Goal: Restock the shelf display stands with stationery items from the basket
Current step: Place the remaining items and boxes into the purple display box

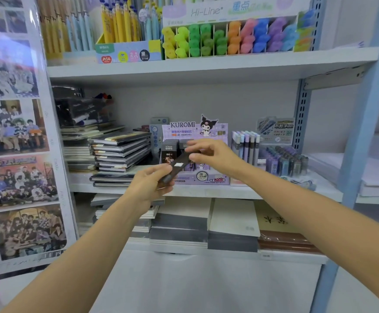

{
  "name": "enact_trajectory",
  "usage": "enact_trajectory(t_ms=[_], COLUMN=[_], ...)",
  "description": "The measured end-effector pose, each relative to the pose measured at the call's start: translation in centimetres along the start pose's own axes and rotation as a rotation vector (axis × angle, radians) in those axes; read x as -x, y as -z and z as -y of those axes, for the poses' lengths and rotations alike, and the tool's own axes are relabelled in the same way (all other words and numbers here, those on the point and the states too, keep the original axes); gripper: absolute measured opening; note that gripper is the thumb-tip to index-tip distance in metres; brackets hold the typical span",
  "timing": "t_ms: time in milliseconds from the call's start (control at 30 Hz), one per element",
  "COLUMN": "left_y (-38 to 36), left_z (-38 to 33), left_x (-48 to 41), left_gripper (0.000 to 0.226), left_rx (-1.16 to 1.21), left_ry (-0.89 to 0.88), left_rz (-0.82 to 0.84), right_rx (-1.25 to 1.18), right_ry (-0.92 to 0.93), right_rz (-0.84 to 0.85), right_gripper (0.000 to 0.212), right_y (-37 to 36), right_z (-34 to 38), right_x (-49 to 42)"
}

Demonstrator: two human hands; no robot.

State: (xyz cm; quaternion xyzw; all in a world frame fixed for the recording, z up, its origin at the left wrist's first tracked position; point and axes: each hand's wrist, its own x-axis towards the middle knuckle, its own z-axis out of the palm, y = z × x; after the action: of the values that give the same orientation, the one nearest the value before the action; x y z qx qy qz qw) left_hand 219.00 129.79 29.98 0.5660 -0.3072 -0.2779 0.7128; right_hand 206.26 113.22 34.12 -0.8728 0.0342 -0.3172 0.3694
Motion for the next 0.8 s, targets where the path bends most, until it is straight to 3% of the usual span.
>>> enact_trajectory(t_ms=[67, 233, 367, 467, 533, 700, 800], left_y=[-0.5, -1.6, -2.4, -2.7, -2.7, -2.9, -3.2], left_z=[-0.7, -1.4, -0.3, 0.4, 0.5, 0.8, 1.3], left_x=[0.3, 0.7, 1.0, 0.9, 0.8, 0.6, 0.4], left_gripper=[0.021, 0.050, 0.015, 0.015, 0.014, 0.022, 0.019], left_rx=[0.061, 0.165, -0.056, -0.155, -0.233, -0.657, -0.678], left_ry=[0.032, 0.032, -0.107, -0.194, -0.261, -0.418, -0.487], left_rz=[-0.019, 0.016, 0.026, -0.047, -0.057, 0.021, -0.030], right_rx=[0.070, -0.011, -0.126, -0.061, 0.004, -0.052, 0.023], right_ry=[0.003, -0.047, -0.097, -0.116, -0.117, -0.023, 0.004], right_rz=[0.066, -0.097, -0.096, -0.004, 0.061, 0.007, 0.013], right_gripper=[0.031, 0.020, 0.018, 0.012, 0.021, 0.032, 0.028], right_y=[0.2, 0.3, 0.1, 0.0, 0.0, -0.2, -0.2], right_z=[-0.3, -0.9, -0.6, -0.4, -0.1, 1.3, 1.6], right_x=[0.7, 1.6, 2.2, 2.7, 2.7, 1.8, 0.7])
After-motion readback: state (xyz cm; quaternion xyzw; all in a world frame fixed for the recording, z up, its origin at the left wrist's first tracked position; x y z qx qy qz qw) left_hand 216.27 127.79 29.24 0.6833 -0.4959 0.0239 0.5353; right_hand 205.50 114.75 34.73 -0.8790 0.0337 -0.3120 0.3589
